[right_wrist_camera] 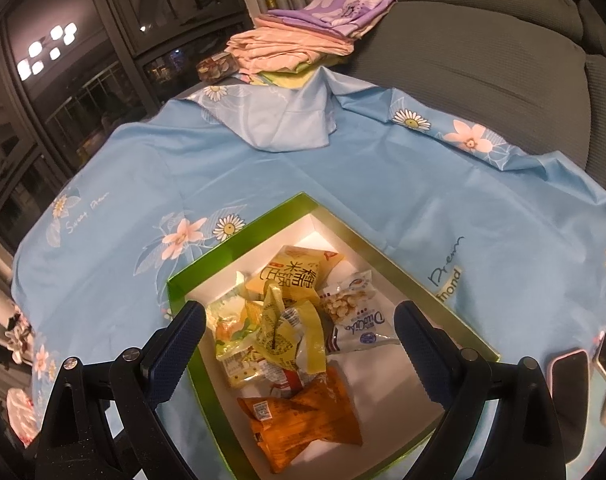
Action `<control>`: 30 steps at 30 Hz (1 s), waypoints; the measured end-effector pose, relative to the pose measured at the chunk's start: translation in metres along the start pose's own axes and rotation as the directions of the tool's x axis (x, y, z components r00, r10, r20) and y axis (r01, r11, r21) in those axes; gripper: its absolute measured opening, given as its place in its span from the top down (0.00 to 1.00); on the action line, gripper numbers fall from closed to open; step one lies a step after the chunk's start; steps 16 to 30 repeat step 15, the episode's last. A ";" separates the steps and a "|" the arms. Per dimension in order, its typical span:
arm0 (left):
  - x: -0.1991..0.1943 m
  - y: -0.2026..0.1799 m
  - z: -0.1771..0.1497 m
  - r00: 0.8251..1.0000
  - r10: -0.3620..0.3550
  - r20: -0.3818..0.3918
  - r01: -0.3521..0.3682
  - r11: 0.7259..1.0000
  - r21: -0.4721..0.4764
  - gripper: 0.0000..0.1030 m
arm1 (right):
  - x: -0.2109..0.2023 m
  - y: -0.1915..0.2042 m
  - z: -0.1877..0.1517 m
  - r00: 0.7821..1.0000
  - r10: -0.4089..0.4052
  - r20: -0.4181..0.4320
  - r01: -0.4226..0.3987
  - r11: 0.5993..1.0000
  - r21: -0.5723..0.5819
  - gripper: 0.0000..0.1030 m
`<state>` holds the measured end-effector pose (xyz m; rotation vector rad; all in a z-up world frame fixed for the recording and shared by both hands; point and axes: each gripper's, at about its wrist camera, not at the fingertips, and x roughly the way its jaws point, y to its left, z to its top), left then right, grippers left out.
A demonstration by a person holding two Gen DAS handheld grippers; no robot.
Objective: Organize snacks
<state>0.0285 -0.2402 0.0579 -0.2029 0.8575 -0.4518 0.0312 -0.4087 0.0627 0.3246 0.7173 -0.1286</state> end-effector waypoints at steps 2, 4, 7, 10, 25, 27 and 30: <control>0.001 0.000 -0.001 1.000 -0.003 -0.004 0.003 1.000 -0.001 0.01 | -0.001 -0.001 0.000 1.000 -0.004 0.001 0.004 1.000 -0.001 0.07; 0.002 0.000 -0.001 1.000 -0.004 -0.008 0.004 1.000 0.001 0.01 | -0.001 -0.002 0.000 1.000 -0.005 0.001 0.005 1.000 -0.002 0.07; 0.002 0.001 -0.001 1.000 -0.003 -0.010 0.003 1.000 0.002 0.01 | 0.000 -0.002 0.000 1.000 -0.008 0.000 0.008 1.000 -0.003 0.07; 0.002 0.001 -0.001 1.000 -0.003 -0.007 0.003 1.000 -0.002 0.01 | -0.001 -0.002 0.000 1.000 -0.013 0.001 0.013 1.000 -0.005 0.07; 0.001 0.003 -0.003 1.000 0.002 -0.008 -0.002 1.000 -0.005 0.01 | -0.002 0.000 0.000 1.000 -0.013 0.001 0.013 1.000 -0.018 0.07; 0.001 0.003 -0.003 1.000 0.002 -0.008 -0.002 1.000 -0.005 0.01 | -0.002 0.000 0.000 1.000 -0.013 0.001 0.013 1.000 -0.018 0.07; 0.001 0.003 -0.003 1.000 0.002 -0.008 -0.002 1.000 -0.005 0.01 | -0.002 0.000 0.000 1.000 -0.013 0.001 0.013 1.000 -0.018 0.07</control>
